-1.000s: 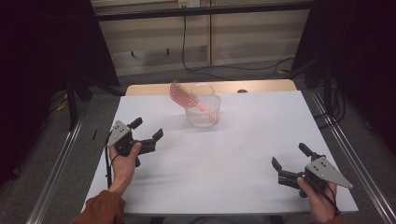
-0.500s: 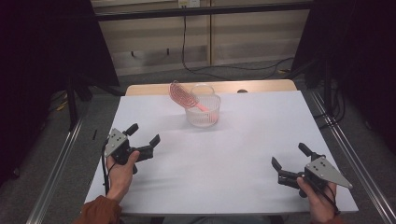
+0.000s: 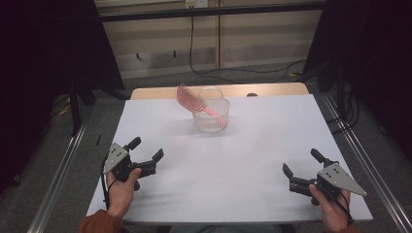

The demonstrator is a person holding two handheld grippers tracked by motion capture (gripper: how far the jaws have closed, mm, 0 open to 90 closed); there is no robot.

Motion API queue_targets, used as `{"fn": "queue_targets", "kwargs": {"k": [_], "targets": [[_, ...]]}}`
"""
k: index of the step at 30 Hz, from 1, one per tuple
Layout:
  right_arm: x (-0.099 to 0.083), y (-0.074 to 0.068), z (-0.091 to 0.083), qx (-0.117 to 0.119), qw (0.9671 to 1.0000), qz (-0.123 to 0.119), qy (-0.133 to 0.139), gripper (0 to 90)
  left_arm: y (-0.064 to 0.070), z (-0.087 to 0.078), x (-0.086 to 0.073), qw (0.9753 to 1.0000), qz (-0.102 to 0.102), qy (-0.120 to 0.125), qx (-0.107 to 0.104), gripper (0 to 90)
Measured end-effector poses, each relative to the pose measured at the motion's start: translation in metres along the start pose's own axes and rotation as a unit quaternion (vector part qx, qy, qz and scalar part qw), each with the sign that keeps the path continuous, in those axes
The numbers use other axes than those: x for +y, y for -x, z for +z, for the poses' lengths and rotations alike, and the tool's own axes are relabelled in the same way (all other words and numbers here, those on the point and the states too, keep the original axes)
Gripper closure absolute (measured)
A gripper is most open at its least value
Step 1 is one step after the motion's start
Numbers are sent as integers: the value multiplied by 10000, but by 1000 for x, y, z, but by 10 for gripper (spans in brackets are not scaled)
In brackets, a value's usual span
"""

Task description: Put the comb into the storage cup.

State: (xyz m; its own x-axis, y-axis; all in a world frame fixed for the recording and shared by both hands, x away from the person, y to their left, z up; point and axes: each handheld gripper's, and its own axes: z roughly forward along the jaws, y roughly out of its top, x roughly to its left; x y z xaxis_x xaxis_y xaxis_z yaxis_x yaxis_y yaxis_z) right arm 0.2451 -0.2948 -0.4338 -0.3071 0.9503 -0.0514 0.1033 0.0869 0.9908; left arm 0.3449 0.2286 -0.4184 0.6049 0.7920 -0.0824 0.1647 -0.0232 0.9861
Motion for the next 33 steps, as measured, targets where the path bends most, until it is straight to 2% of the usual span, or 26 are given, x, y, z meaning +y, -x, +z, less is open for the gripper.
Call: {"fn": "queue_targets", "kwargs": {"k": [4,8,9,12,13,15,18,20,23,27,28,31,33], "targets": [[0,0,0,9,10000,-7,7,0,1,-6,-1,10000,-45,45,45,31],[0,0,-1,-11,10000,25,15,0,1,-11,-2,10000,78,21,18,26],[0,0,-1,-21,10000,19,16,0,1,-13,-2,10000,40,70,40,23],[0,0,-2,-24,10000,0,28,0,4,-17,-3,9999,125,9,67,23],[0,0,-2,-24,10000,3,25,0,5,-17,-4,10000,62,8,57,23],[0,0,-2,-32,10000,10,24,0,6,-20,-5,10000,65,-43,61,24],[0,0,-2,-36,10000,15,39,0,7,-25,-7,9996,157,-124,177,36],[0,0,-2,-43,10000,20,44,0,8,-30,-9,9997,74,-119,208,35],[0,-1,-3,-73,10000,33,58,0,9,-38,-11,9991,76,-176,382,36],[-1,-2,-4,-79,9999,34,58,0,12,-45,-13,9987,43,-80,511,36],[-1,-2,-4,-79,9999,38,57,0,13,-46,-13,9989,15,-60,459,36],[-2,-2,-3,-84,9999,21,52,0,13,-45,-14,9991,110,-79,402,36],[-2,-2,-2,-90,9999,13,42,0,11,-43,-13,9993,31,-82,358,36]]}}
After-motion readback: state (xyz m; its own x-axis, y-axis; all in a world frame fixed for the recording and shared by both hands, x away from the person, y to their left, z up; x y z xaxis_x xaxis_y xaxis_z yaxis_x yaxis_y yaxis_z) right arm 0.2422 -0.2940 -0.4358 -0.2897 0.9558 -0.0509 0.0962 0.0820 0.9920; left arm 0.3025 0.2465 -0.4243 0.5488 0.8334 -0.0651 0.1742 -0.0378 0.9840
